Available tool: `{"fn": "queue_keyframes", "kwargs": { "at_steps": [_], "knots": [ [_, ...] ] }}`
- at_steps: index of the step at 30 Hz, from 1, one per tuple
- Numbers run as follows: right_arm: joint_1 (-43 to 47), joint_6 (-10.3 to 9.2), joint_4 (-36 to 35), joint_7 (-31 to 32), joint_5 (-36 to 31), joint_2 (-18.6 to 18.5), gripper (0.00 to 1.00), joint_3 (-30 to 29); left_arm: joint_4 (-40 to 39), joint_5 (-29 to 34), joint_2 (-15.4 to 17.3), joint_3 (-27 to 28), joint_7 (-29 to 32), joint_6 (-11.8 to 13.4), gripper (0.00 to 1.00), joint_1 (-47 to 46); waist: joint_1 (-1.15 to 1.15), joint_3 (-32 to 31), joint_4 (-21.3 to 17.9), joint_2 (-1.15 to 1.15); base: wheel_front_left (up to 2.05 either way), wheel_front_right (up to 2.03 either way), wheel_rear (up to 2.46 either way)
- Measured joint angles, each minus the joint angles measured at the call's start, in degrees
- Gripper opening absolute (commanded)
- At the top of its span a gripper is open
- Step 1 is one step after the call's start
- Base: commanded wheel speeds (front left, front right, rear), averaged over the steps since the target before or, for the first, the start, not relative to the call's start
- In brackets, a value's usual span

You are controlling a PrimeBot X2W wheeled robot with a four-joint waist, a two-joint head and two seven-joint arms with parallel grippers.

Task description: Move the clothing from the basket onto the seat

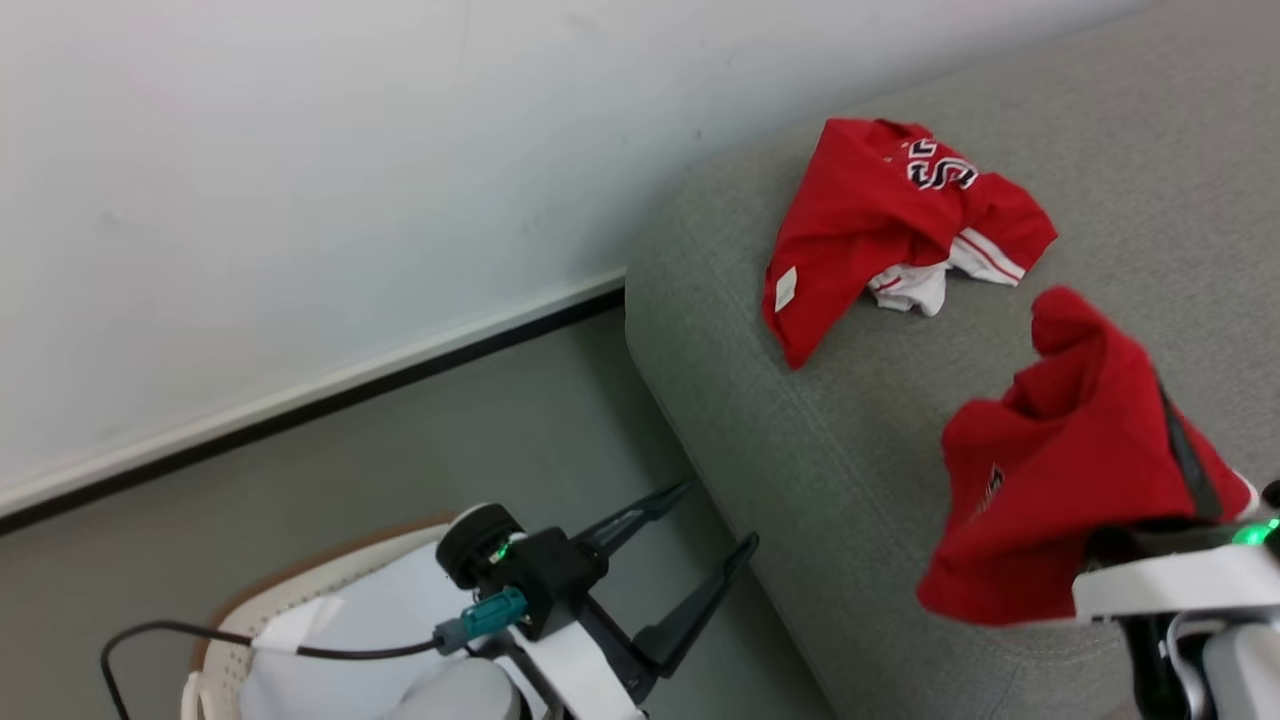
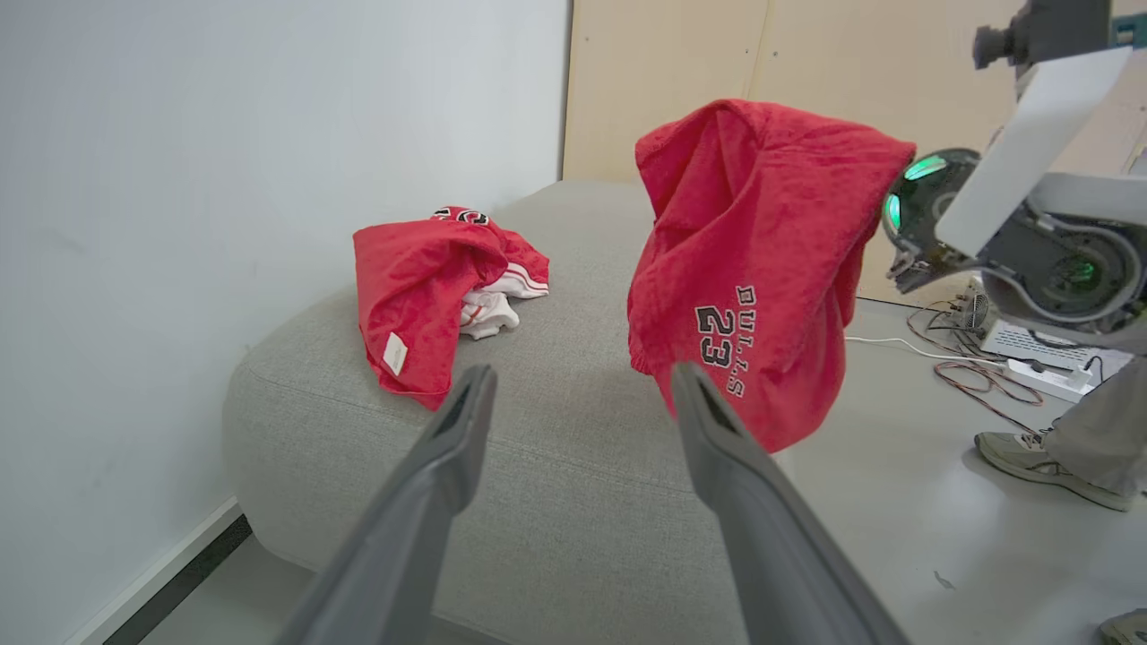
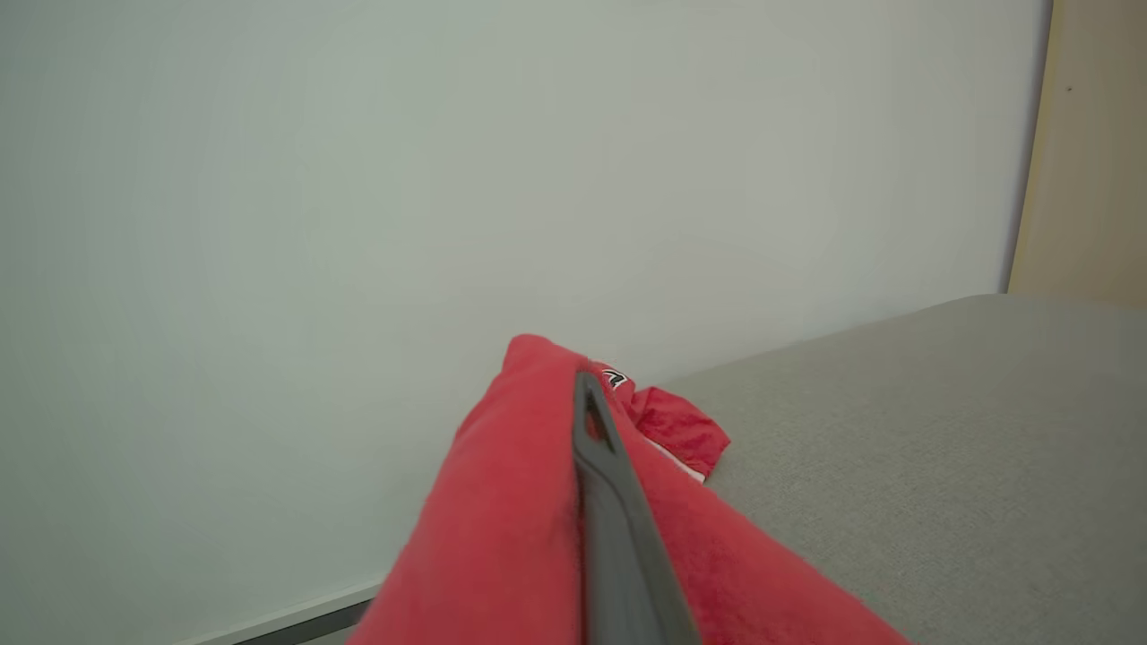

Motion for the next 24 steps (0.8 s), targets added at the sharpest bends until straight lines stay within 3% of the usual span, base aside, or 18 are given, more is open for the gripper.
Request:
{"fn": "queue_keyframes", "kwargs": {
  "at_steps": [8,12,14,18,24],
  "knots": [
    [-8.3,0.00,-0.4,0.5,-1.2,-1.6,0.00,-4.8,-3.3,0.4,5.2,-0.6,0.0,-0.3,1.00,-3.1,0.00,7.2,2.0,0.00,0.00,0.00,0.00],
    [-15.4,0.00,-0.8,2.5,-3.1,-2.5,0.00,-11.5,-6.2,-0.1,10.2,-0.7,0.0,-0.5,1.00,-5.5,0.01,13.8,4.0,0.00,0.00,0.00,0.00],
    [-16.7,0.00,-0.6,3.2,-3.4,-2.9,0.00,-12.9,-6.7,-0.1,11.1,-0.7,0.0,-0.5,1.00,-5.9,0.01,15.1,4.4,0.00,0.00,0.00,0.00],
    [-23.0,0.00,1.7,6.5,-3.9,-5.4,0.00,-20.8,-8.7,-0.9,14.6,-0.8,0.0,-0.5,1.00,-7.8,0.02,21.5,6.8,0.00,0.00,0.00,0.00],
    [-29.0,0.00,7.1,12.2,-8.0,-8.7,0.00,-25.7,-10.1,-2.1,17.2,-0.3,0.0,-0.5,1.00,-8.7,0.02,27.4,9.7,0.00,0.00,0.00,0.00]
  ]
}}
